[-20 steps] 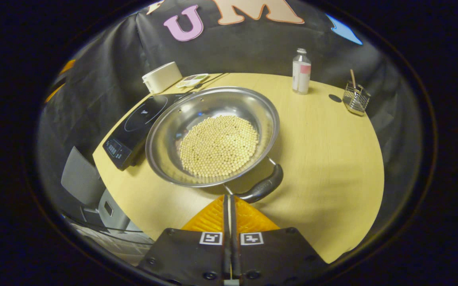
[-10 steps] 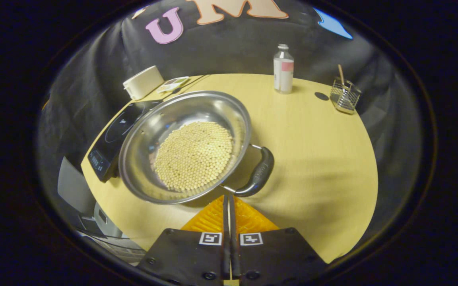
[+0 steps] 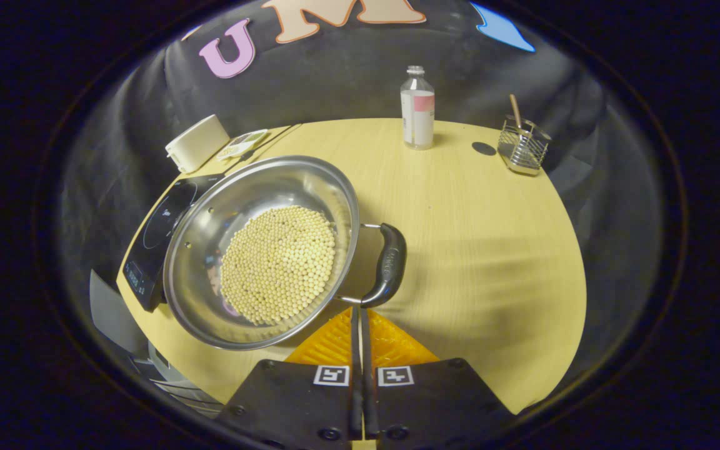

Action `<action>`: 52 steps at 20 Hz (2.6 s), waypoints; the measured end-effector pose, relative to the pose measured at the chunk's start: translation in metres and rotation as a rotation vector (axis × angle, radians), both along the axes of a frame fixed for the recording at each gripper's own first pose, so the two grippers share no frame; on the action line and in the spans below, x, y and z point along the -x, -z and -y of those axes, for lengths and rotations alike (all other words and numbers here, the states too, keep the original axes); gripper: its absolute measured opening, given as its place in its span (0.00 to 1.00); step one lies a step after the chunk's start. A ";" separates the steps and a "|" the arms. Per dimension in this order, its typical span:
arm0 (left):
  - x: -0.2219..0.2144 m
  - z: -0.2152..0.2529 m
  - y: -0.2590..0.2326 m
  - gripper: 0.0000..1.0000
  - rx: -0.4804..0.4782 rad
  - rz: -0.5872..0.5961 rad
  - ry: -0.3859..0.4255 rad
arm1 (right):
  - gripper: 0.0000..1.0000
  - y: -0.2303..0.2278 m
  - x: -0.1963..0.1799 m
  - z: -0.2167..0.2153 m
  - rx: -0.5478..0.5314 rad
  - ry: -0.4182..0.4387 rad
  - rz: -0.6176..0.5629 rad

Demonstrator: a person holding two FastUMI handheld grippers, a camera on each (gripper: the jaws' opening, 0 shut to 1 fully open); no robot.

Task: First push the handle of the pot to place it horizontally, then grasp the pot with both hands and set it on the induction cooktop.

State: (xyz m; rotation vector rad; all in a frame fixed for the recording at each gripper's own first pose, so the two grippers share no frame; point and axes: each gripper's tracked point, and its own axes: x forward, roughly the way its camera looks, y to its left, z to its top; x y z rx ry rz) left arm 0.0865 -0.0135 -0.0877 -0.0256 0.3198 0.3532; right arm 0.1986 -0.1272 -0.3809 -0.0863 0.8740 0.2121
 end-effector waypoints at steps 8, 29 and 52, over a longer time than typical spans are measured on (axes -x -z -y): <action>-0.060 0.014 0.086 0.97 0.140 -0.157 0.219 | 0.07 -0.040 -0.006 0.015 -0.067 0.257 0.056; -0.100 0.022 0.246 0.97 0.280 -0.549 0.400 | 0.85 -0.041 0.000 -0.008 0.010 0.403 -0.013; -0.110 0.028 0.316 0.77 0.038 -0.746 0.224 | 0.48 0.007 -0.059 0.004 -0.037 0.155 -0.110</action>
